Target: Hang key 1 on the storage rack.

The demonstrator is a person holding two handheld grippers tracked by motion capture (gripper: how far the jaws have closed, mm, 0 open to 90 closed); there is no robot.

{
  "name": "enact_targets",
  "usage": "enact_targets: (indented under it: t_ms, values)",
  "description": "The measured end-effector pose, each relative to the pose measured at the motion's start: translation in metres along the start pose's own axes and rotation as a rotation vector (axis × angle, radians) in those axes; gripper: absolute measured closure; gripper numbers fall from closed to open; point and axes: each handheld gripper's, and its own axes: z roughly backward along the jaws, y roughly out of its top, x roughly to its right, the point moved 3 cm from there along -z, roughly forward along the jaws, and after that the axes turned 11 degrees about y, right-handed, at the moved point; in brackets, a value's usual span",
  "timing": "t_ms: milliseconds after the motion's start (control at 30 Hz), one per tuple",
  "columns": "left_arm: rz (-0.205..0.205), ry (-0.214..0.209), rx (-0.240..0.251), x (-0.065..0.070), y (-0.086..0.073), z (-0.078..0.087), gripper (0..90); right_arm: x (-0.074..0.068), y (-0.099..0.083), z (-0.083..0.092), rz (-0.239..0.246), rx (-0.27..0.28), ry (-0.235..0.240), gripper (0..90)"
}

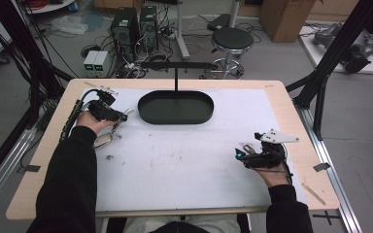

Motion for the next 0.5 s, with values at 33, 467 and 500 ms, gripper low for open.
enact_targets:
  t_ms: [33,467,500]
  values:
    - [0.007,-0.011,0.017,0.000,0.002,0.005,74.6,0.000,0.000,0.000,0.003,-0.001,-0.001,0.8]
    - [0.077,-0.170,0.203,0.001,0.031,0.059,74.6,-0.002,0.003,0.001,0.015,0.002,-0.006,0.8]
    - [0.078,-0.178,0.218,0.003,0.034,0.063,74.6,-0.003,0.003,0.000,0.011,0.000,-0.004,0.8]
